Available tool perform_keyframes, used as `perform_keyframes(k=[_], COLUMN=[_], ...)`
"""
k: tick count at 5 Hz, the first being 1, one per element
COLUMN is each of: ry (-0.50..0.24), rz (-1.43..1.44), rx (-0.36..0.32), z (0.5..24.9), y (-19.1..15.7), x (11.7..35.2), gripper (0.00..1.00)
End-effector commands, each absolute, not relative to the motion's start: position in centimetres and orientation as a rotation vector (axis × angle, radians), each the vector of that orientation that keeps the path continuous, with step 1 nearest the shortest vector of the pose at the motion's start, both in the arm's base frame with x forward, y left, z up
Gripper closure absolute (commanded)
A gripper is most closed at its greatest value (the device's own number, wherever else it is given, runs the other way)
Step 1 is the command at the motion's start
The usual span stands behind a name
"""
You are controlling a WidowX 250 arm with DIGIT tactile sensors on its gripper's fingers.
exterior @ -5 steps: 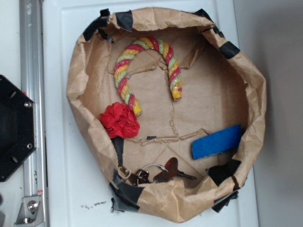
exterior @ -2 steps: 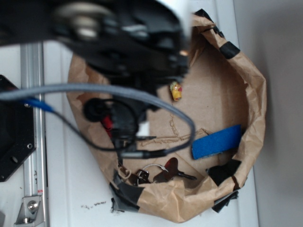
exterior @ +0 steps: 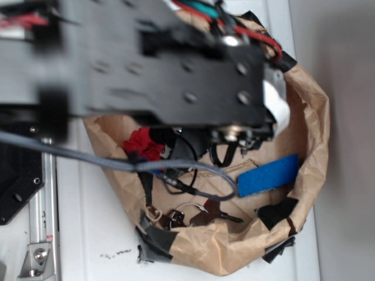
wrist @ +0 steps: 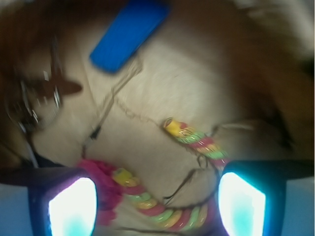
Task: Grab the multicolored rope.
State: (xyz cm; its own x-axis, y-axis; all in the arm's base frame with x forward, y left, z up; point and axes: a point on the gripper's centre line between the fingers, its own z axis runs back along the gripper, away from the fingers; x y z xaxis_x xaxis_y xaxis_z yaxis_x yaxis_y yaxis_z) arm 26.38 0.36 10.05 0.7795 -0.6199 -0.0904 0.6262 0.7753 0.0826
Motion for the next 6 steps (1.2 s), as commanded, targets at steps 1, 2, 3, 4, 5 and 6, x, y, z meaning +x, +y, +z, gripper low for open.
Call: perform_keyframes(k=[1, 2, 3, 4, 5, 6], ry=[0.045, 0.045, -0.059, -0.081, -0.036, 0.008], rz=[-0.704, -0.704, -0.789, -0.834, -0.869, -0.879], rx=[0.131, 0.131, 0.077, 0.04, 0.037, -0.001], z=[10.4, 10.4, 6.7, 5.3, 3.0, 0.6], y=[-0.3, -0.3, 2.8, 3.6, 4.2, 4.0], x=[26.0, 26.0, 27.7, 28.4, 29.3, 30.3], gripper=[0.0, 0.0, 0.0, 0.0, 0.0, 0.0])
